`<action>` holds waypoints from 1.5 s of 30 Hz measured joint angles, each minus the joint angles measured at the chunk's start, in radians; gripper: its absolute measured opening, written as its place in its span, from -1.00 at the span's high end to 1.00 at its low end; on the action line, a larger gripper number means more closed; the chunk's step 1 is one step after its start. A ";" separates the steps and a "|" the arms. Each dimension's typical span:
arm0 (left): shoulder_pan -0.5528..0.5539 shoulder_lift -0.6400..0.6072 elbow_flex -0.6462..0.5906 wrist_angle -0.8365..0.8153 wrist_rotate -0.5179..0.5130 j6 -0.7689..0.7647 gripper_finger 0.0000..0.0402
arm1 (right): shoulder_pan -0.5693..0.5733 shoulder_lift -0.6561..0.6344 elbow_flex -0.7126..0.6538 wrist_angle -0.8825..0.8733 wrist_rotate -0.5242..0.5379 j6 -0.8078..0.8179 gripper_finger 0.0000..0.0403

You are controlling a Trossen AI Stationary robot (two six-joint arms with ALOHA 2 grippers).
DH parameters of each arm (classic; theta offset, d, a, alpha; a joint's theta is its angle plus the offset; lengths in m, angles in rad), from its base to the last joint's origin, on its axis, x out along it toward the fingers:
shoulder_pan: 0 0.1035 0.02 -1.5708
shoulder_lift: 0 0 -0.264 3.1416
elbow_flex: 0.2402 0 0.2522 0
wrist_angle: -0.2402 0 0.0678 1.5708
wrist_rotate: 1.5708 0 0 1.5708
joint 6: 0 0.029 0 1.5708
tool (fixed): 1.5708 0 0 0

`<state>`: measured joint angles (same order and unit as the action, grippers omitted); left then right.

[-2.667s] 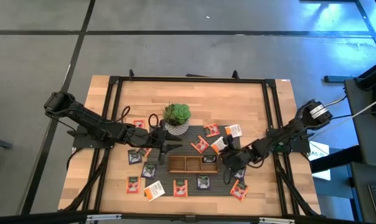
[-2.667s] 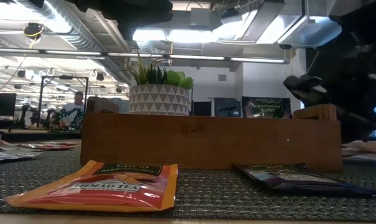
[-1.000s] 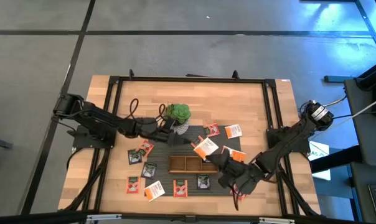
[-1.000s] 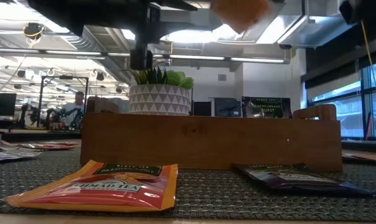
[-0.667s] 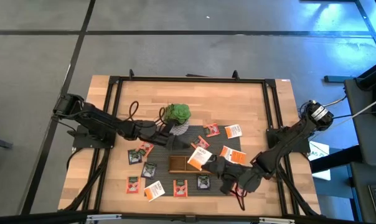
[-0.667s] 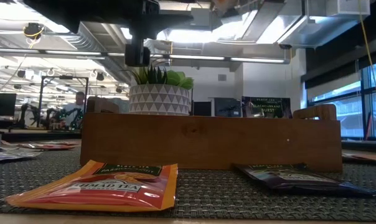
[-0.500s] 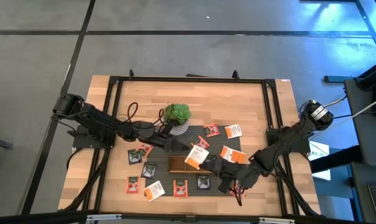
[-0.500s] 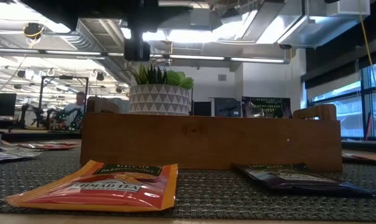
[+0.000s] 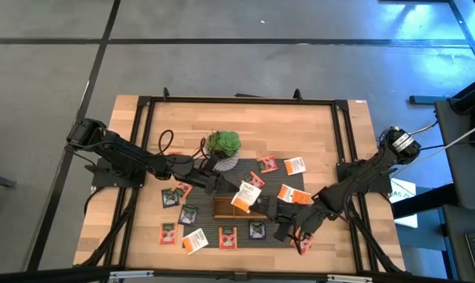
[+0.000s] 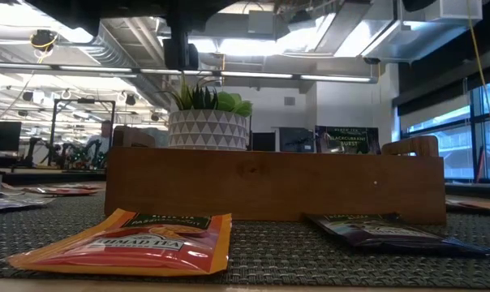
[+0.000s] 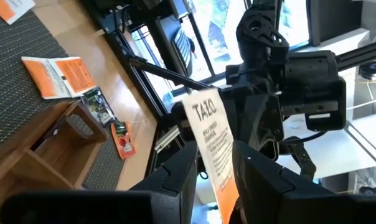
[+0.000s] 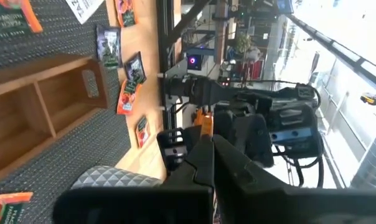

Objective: Pick & Place Tea
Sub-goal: Put the white tea bag into the middle of the wooden organizer

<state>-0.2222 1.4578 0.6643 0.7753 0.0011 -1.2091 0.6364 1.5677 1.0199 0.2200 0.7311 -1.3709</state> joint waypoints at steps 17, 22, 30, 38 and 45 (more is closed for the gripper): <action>0.000 0.000 0.000 0.000 0.020 0.070 0.56 | -0.048 0.000 0.000 -0.008 -0.045 -0.003 0.96; 0.001 0.000 0.000 0.000 0.020 0.123 0.74 | -0.048 0.000 0.000 -0.011 -0.047 -0.001 0.94; 0.002 0.000 0.000 0.000 0.019 0.263 0.97 | -0.047 0.000 -0.001 -0.013 -0.053 0.064 0.87; 0.002 0.000 0.000 0.000 0.017 0.390 0.96 | -0.024 -0.019 -0.002 -0.095 0.004 0.325 0.39; 0.001 0.000 0.000 0.007 0.004 0.652 0.96 | -0.014 -0.136 -0.002 -0.422 -0.078 0.787 0.14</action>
<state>-0.2210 1.4578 0.6643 0.7822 0.0049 -0.5566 0.6221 1.4318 1.0180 -0.2019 0.6530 -0.5837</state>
